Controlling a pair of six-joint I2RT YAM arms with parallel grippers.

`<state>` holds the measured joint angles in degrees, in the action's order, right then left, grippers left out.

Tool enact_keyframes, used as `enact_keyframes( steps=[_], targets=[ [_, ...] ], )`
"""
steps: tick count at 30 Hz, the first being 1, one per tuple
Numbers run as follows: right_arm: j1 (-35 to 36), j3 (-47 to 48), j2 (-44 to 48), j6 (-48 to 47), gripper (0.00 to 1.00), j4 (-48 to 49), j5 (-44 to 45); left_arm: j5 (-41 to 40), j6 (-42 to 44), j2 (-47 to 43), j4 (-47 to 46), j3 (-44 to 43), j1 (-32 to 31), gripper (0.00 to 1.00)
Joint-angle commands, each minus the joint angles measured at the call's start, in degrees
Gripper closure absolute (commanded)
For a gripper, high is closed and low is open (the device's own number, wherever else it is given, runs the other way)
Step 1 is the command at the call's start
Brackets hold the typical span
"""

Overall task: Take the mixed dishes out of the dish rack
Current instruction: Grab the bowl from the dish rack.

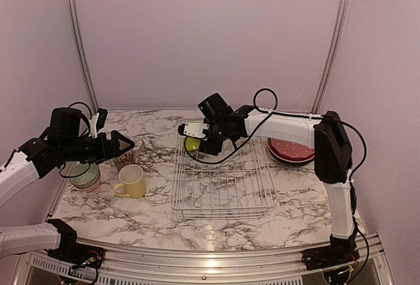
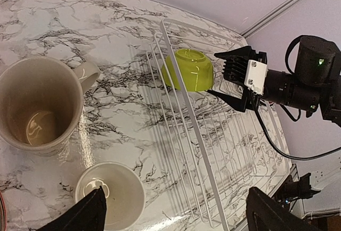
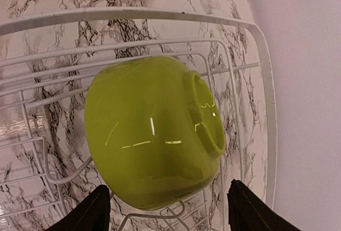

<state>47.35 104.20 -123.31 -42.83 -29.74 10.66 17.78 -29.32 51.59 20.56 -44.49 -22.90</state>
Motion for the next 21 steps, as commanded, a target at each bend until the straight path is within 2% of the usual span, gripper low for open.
enact_keyframes(
  steps=[1,7,15,21],
  targets=[
    [0.0,2.2,-2.4,-0.7,0.27,0.1,2.0,0.8,0.5,0.2,-1.4,0.3,-0.2,0.06],
    [0.5,2.8,-3.9,-0.4,0.29,3.2,4.3,1.0,0.4,0.3,-1.4,0.3,-0.2,0.06],
    [0.6,1.2,-1.8,1.1,0.38,8.7,4.3,0.7,0.5,0.3,-1.2,0.3,-0.2,0.06],
    [1.5,-3.6,-0.3,0.3,0.43,14.6,4.7,1.1,0.5,0.8,-1.6,0.1,-0.2,0.06]
  ],
)
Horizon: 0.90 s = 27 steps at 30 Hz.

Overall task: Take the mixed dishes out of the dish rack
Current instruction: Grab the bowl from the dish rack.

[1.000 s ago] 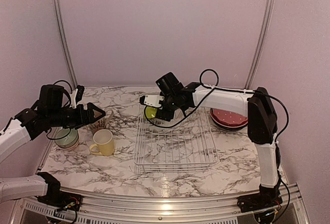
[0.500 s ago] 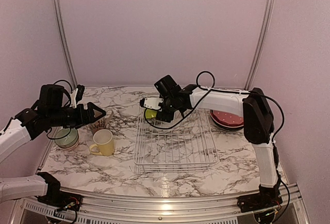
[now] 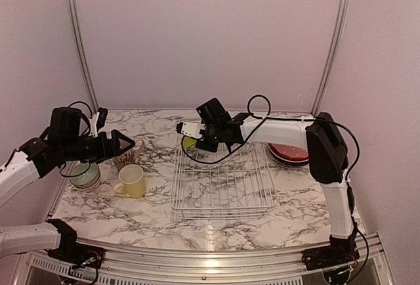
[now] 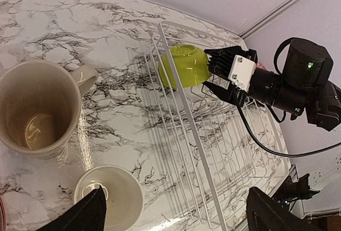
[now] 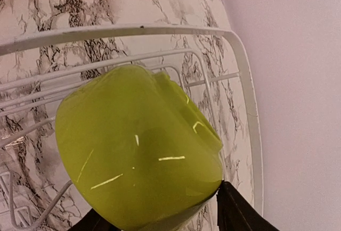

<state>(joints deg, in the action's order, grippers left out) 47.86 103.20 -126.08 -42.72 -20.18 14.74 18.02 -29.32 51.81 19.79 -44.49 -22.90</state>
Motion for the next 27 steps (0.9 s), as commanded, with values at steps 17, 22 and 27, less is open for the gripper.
enact_keyframes(
  steps=[17,22,27],
  targets=[
    [2.1,-15.2,5.2,-5.4,0.51,26.3,1.3,1.1,0.0,1.1,-1.6,0.0,-0.2,0.06],
    [2.3,-14.5,4.2,-7.0,0.48,27.6,0.7,0.9,0.0,0.9,-1.3,0.3,-0.2,0.06],
    [2.3,-14.5,4.0,-9.2,0.48,30.6,1.3,0.7,0.0,0.7,-1.2,0.5,-0.2,0.06]
  ],
)
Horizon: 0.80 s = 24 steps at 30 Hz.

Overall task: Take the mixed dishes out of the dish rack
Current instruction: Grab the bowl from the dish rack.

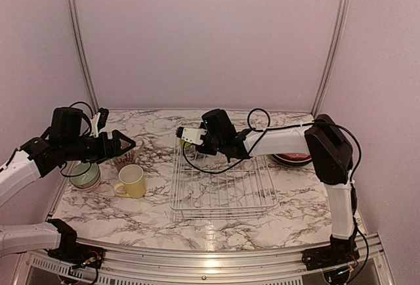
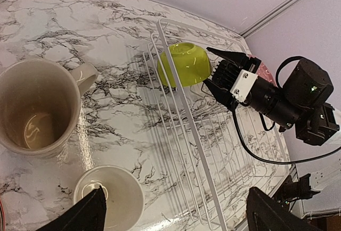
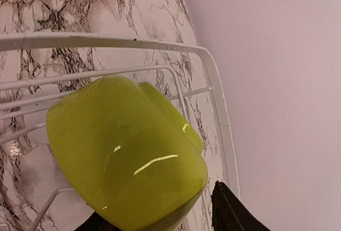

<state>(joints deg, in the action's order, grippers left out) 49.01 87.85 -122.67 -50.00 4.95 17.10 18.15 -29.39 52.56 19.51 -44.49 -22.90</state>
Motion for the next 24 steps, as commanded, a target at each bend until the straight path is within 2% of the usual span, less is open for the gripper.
enact_keyframes(
  steps=[1,4,11,24],
  targets=[
    [1.1,1.1,0.5,-2.2,0.48,5.8,-0.8,0.5,0.0,0.0,-0.9,0.6,-0.2,0.06],
    [1.1,1.8,0.5,-2.9,0.51,5.3,-1.3,0.4,-0.1,-0.1,-0.9,0.8,-0.2,0.06],
    [1.2,1.6,-0.1,-2.9,0.68,4.6,-2.9,0.6,-0.2,-0.2,-1.1,1.1,-0.1,0.06],
    [1.8,-1.3,0.4,-7.0,0.9,13.2,3.2,0.2,-0.5,-0.4,-1.1,1.3,-0.2,0.06]
  ],
)
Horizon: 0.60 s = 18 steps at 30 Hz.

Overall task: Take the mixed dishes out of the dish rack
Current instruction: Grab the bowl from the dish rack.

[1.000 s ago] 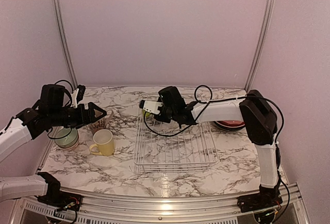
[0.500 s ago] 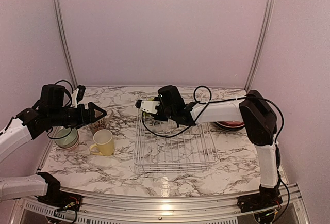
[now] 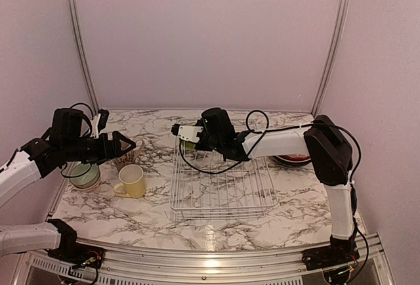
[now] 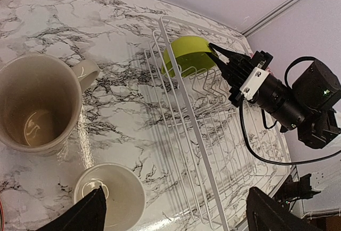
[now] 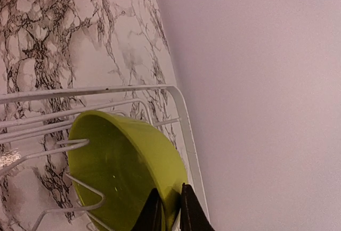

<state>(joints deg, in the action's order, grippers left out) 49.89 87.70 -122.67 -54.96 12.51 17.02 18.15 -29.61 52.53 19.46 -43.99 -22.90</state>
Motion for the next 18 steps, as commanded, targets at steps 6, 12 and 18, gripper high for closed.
enact_keyframes(
  steps=[6,12,18],
  targets=[
    [1.3,-5.5,1.7,-5.7,0.97,15.9,10.2,0.8,-0.9,0.0,-1.8,1.0,-0.2,0.06],
    [1.1,-7.3,4.7,-3.3,1.0,18.6,11.3,0.6,-1.5,-0.2,-1.7,1.2,-0.2,0.06],
    [0.2,-5.5,9.2,6.2,1.0,12.2,11.2,1.7,-3.3,-0.3,-2.5,1.2,-0.2,0.06]
  ],
)
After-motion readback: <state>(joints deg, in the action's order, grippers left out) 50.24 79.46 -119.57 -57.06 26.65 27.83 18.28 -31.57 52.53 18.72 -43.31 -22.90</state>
